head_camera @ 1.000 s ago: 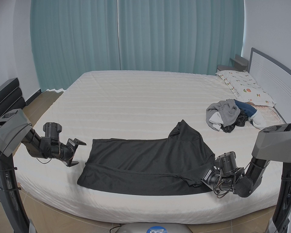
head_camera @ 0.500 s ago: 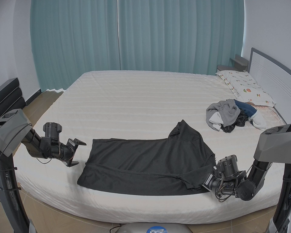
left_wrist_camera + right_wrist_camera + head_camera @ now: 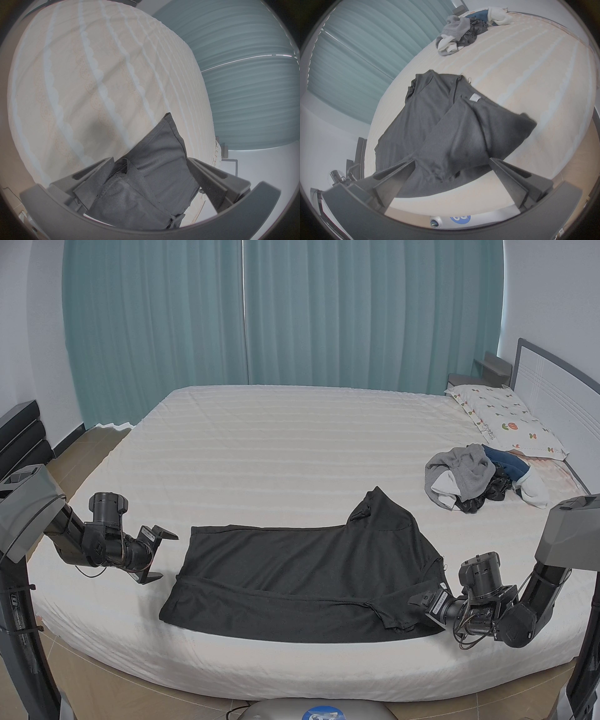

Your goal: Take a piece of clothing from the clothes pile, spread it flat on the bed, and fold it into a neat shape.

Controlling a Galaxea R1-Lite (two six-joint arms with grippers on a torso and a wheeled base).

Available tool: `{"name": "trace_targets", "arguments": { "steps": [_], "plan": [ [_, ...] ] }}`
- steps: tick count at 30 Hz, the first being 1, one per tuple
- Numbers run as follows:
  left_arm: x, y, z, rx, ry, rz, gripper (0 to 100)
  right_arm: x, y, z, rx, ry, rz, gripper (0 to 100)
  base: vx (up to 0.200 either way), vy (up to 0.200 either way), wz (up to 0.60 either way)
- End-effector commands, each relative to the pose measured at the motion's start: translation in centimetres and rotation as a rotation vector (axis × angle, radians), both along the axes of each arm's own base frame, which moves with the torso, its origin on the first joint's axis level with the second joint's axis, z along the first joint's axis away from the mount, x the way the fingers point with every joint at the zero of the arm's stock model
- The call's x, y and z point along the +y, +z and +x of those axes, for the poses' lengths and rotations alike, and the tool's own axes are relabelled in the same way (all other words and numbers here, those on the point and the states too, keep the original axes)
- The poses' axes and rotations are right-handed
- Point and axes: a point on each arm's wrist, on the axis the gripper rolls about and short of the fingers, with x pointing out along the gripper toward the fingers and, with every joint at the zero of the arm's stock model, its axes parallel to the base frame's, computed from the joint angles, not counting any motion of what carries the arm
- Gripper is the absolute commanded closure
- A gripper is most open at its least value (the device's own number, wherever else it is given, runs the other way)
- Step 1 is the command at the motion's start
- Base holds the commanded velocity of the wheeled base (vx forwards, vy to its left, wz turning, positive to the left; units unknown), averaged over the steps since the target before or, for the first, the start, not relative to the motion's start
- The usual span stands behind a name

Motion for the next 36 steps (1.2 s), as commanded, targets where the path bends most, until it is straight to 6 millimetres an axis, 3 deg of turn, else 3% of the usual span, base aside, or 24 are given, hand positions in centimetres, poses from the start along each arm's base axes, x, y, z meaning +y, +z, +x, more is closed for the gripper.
{"name": "trace_targets", "arguments": {
  "steps": [1, 16, 29, 34, 35, 36],
  "plan": [
    [0.0, -0.1, 0.0, 0.001, 0.0, 0.0, 0, -0.6, 0.6, 0.4, -0.019, -0.019, 0.007, 0, 0.0, 0.0, 0.0],
    [0.0, -0.1, 0.0, 0.001, 0.0, 0.0, 0, -0.9, -1.3, 1.3, 0.027, -0.031, 0.024, 0, 0.0, 0.0, 0.0],
    [0.0, -0.1, 0.0, 0.001, 0.0, 0.0, 0, -1.4, -0.7, 1.1, 0.02, -0.049, 0.029, 0, 0.0, 0.0, 0.0],
    [0.0, -0.1, 0.0, 0.001, 0.0, 0.0, 0, -1.5, -1.4, 1.2, 0.038, -0.048, 0.028, 0, 0.0, 0.0, 0.0],
    [0.0, -0.1, 0.0, 0.001, 0.0, 0.0, 0, -1.4, -1.5, 1.3, 0.04, -0.047, 0.031, 100, 0.0, 0.0, 0.0],
    [0.0, -0.1, 0.0, 0.001, 0.0, 0.0, 0, -1.4, -1.6, 1.4, 0.042, -0.045, 0.031, 100, 0.0, 0.0, 0.0]
  ]
}}
